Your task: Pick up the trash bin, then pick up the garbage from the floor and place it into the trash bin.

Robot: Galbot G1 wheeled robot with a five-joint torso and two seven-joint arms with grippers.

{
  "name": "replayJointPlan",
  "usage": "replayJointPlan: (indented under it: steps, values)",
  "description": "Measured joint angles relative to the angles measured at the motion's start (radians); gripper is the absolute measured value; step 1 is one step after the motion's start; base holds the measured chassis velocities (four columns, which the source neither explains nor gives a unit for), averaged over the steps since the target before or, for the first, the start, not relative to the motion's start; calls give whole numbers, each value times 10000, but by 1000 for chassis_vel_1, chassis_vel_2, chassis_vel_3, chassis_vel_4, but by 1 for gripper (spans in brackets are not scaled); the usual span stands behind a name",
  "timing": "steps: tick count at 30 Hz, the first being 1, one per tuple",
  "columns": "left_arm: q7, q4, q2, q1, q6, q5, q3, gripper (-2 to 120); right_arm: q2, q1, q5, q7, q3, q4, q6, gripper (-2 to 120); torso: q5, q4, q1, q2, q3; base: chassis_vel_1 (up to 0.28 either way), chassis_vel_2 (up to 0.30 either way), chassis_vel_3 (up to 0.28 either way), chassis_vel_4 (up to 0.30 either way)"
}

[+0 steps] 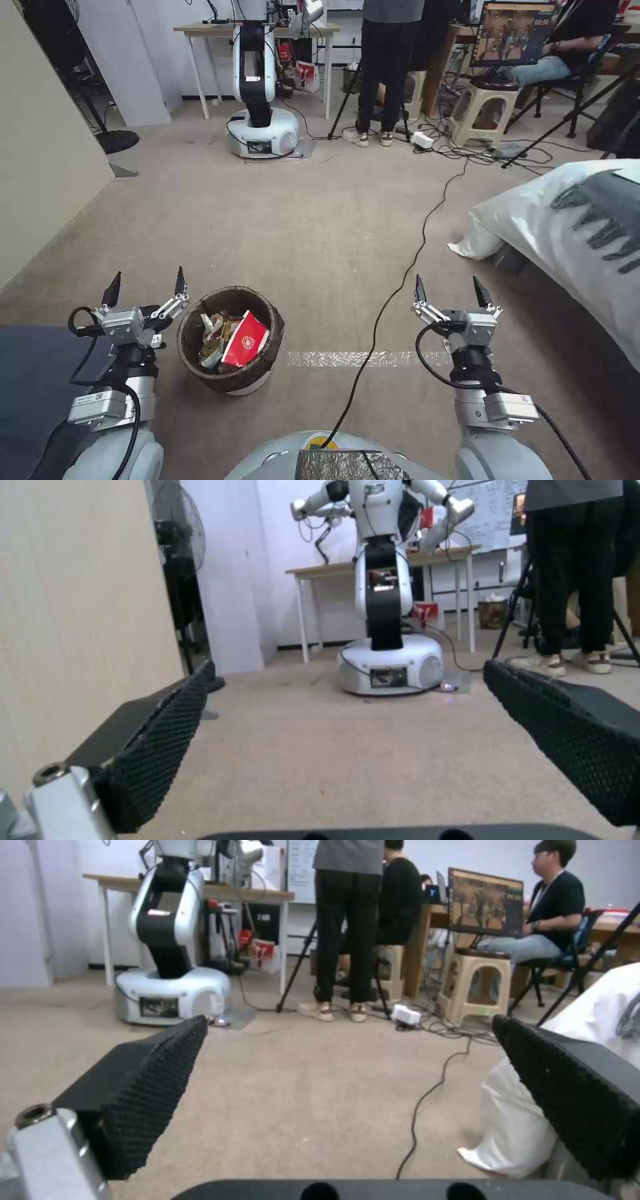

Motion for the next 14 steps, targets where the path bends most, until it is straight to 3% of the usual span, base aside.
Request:
replayJointPlan:
  steps: [14]
  values:
    - [23, 4, 23, -17, 58, 0, 6, 100, -9, 8, -71, 96, -5, 0, -7, 100, 0, 0, 0, 0, 1, 0, 0, 0, 0]
